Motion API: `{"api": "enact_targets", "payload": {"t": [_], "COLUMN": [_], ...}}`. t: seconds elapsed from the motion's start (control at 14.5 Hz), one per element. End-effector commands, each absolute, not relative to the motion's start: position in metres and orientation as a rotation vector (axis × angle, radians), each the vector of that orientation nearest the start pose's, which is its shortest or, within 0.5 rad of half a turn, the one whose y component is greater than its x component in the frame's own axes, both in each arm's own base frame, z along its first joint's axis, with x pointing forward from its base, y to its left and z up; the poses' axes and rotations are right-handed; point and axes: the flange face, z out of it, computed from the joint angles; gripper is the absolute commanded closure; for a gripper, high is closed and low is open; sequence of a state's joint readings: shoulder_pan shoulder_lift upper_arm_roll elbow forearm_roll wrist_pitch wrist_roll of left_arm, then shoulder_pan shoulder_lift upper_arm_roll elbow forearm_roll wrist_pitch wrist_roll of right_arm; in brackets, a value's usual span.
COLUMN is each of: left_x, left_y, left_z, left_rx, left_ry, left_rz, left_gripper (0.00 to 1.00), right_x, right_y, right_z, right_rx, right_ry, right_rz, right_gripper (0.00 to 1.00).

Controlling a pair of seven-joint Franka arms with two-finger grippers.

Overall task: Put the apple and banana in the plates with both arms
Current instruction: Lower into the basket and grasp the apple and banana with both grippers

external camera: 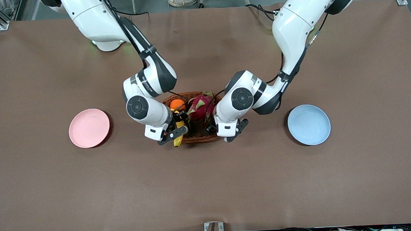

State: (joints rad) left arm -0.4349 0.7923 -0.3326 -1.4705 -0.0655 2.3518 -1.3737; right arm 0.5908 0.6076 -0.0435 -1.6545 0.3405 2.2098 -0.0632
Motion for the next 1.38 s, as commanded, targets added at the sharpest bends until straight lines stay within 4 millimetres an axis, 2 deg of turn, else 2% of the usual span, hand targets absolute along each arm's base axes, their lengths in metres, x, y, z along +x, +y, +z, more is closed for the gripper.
{"api": "enact_targets", "payload": {"t": [0.0,0.14,0.28,0.48,0.69,0.83,1.03,1.17,1.31], "left_x": [0.557,0.557,0.557,0.558,0.557,0.557,0.557,0.56,0.563], "left_y": [-0.481,-0.481,-0.48,-0.478,-0.478,-0.478,-0.478,-0.478,-0.475], "left_z": [0.238,0.234,0.227,0.223,0.221,0.221,0.224,0.238,0.258], "left_rx": [-3.128,-3.124,-3.117,-3.112,-3.109,-3.109,-3.11,-3.12,-3.112], "left_ry": [-1.267,-1.263,-1.262,-1.26,-1.255,-1.259,-1.263,-1.271,-1.307], "left_rz": [0.317,0.321,0.326,0.323,0.325,0.325,0.324,0.312,0.295], "left_gripper": [0.11,0.12,0.11,0.09,0.14,0.29,0.58,0.73,0.77], "right_x": [0.574,0.573,0.573,0.574,0.574,0.574,0.577,0.578,0.577], "right_y": [0.373,0.375,0.375,0.375,0.374,0.373,0.368,0.364,0.356], "right_z": [0.249,0.249,0.248,0.246,0.246,0.246,0.247,0.246,0.247], "right_rx": [-2.849,-2.849,-2.85,-2.851,-2.851,-2.852,-2.856,-2.856,-2.86], "right_ry": [-0.583,-0.588,-0.588,-0.596,-0.601,-0.601,-0.575,-0.56,-0.551], "right_rz": [0.132,0.133,0.125,0.119,0.115,0.119,0.133,0.144,0.203], "right_gripper": [0.33,0.34,0.42,0.43,0.52,0.6,0.72,0.75,0.78]}}
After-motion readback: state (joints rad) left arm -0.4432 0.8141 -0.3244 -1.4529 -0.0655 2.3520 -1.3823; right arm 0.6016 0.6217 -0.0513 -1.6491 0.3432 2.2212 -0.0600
